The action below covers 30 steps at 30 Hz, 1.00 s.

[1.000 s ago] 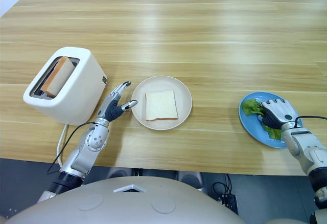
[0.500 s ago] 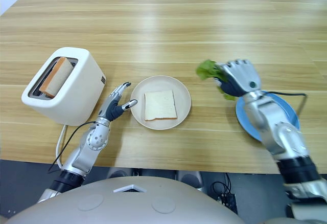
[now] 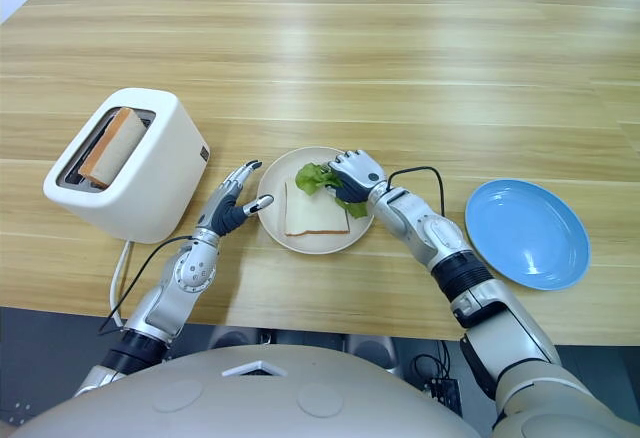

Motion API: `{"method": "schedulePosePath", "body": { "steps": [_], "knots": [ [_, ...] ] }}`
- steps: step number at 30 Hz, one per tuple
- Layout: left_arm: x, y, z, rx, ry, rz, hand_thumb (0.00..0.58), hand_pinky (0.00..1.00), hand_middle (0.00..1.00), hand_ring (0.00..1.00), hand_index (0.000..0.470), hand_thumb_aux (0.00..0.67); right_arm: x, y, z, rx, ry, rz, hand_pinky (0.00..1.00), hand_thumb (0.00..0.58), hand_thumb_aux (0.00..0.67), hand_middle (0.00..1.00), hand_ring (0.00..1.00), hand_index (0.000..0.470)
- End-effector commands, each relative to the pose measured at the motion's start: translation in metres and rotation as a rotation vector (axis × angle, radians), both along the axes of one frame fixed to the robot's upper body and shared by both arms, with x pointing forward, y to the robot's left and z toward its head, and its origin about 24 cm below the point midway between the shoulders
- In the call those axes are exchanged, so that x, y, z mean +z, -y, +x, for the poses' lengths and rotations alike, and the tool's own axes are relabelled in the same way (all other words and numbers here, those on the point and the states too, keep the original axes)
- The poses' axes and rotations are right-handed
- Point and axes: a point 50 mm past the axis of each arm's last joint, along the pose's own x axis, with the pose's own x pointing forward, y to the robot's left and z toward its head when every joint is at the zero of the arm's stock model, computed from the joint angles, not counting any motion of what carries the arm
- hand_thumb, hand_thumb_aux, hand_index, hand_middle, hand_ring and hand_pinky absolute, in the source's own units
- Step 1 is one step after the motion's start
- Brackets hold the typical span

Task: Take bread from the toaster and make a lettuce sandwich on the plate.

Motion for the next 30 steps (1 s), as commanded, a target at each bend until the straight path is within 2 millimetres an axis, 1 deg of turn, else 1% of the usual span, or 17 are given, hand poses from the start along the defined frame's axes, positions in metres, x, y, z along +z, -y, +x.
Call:
{"method": "schedulePosePath", "body": {
  "steps": [1,6,13,23,25,30],
  "knots": [
    [-0.003,0.000,-0.001,-0.006,-0.021,0.005,0.000,0.00,0.00,0.00,0.000,0.000,-0.002,-0.003,0.000,0.027,-0.008,-0.010,1.00,0.580,0.670,1.00,1.00,0.460],
    [-0.004,0.001,-0.001,-0.011,-0.025,0.007,0.000,0.00,0.00,0.00,0.000,0.000,-0.003,-0.008,-0.004,0.046,-0.019,0.007,1.00,0.580,0.670,1.00,1.00,0.460],
    [-0.006,0.000,-0.002,-0.013,-0.034,0.014,0.000,0.00,0.00,0.00,0.000,0.000,0.015,-0.018,-0.007,0.081,0.027,0.055,1.00,0.580,0.670,1.00,1.00,0.460],
    [-0.008,0.000,-0.003,-0.016,-0.042,0.020,0.000,0.00,0.00,0.00,0.000,0.000,0.026,-0.033,-0.012,0.127,0.038,0.078,1.00,0.580,0.670,1.00,1.00,0.460],
    [-0.009,0.000,-0.003,-0.015,-0.044,0.020,0.000,0.00,0.00,0.00,0.000,0.000,0.024,-0.035,-0.013,0.133,0.026,0.071,1.00,0.580,0.670,1.00,1.00,0.460],
    [-0.009,0.001,-0.003,-0.016,-0.046,0.021,0.000,0.00,0.00,0.00,0.000,0.000,0.011,-0.037,-0.017,0.145,-0.029,0.057,1.00,0.580,0.670,1.00,1.00,0.460]
  ]
}}
